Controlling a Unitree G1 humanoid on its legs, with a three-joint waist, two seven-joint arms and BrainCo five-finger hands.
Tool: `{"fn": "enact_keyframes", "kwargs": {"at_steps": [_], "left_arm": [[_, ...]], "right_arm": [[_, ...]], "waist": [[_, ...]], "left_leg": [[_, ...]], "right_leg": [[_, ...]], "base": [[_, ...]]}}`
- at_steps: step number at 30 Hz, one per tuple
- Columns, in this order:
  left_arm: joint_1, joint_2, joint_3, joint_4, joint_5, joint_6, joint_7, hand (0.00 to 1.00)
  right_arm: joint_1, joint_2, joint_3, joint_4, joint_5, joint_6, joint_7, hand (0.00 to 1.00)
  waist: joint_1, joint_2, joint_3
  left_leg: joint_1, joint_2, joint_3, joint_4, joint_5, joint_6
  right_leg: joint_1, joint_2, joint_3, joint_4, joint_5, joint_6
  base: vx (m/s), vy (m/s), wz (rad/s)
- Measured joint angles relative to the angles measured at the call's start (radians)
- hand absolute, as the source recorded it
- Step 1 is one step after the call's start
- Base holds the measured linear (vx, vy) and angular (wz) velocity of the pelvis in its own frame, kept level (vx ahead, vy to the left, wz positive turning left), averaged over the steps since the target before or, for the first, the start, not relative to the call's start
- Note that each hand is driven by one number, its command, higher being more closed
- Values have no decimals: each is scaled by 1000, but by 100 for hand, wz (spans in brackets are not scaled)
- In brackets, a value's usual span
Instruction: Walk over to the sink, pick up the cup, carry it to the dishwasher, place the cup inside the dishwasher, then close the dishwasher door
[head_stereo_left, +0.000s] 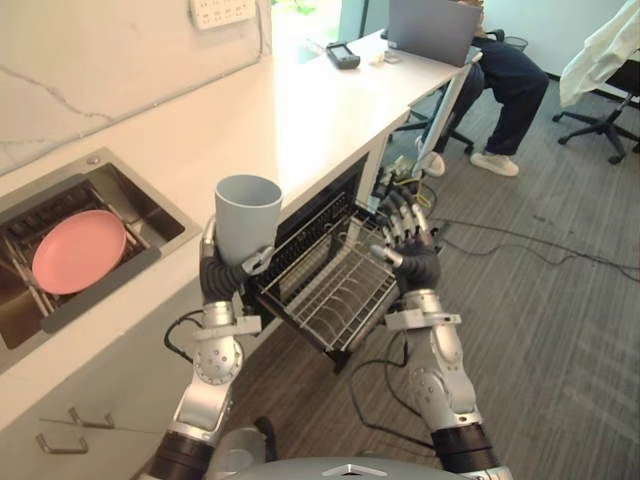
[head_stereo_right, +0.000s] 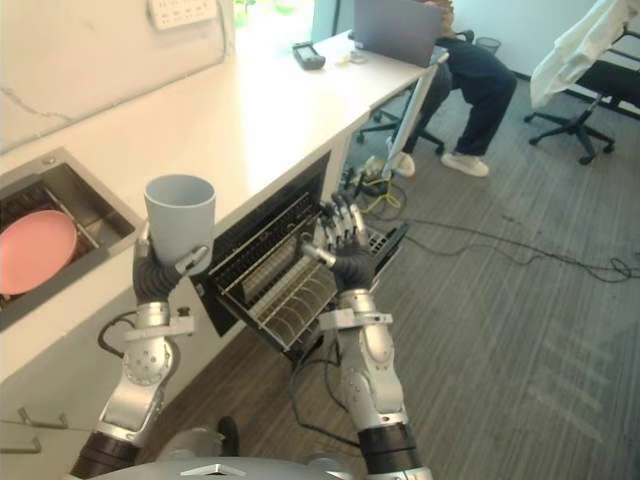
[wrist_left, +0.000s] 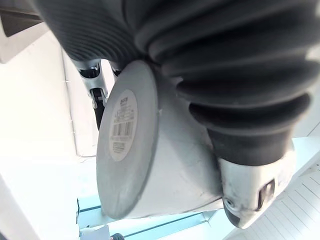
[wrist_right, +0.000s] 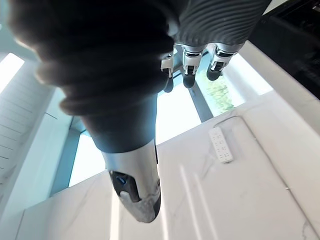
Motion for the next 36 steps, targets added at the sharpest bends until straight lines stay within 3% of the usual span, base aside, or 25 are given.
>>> {"fn": "enact_keyframes", "kwargs": {"at_steps": [7,13,18,36], "left_arm": [[-11,-12,-22,2,223,14,152,100],[-21,-22,-55,47,340,22,213,100],[-26,-21,-89,74,374,34,225,100],[-9,-15,-185,85,413,59,224,100]], "right_arm": [[3,4,49,-45,48,31,42,0],[6,3,77,-58,91,44,46,0],[22,3,131,-57,106,64,45,0],[24,3,284,28,104,122,-10,0]], "waist": [[-9,-1,-34],[-12,-2,-60],[-11,-2,-62],[-5,3,-90]], "left_leg": [[0,-24,-2,-106,53,0],[26,-31,-20,-195,104,-2],[58,-40,-34,-295,161,-3],[30,-28,-38,-301,204,3]], "right_leg": [[-38,-8,-35,-19,3,5],[-41,-1,-53,-19,12,2],[-47,0,-68,-17,12,2],[-87,7,-74,2,6,-1]], "base": [[7,-6,1],[-5,-15,9],[-61,5,8],[-30,8,0]]}}
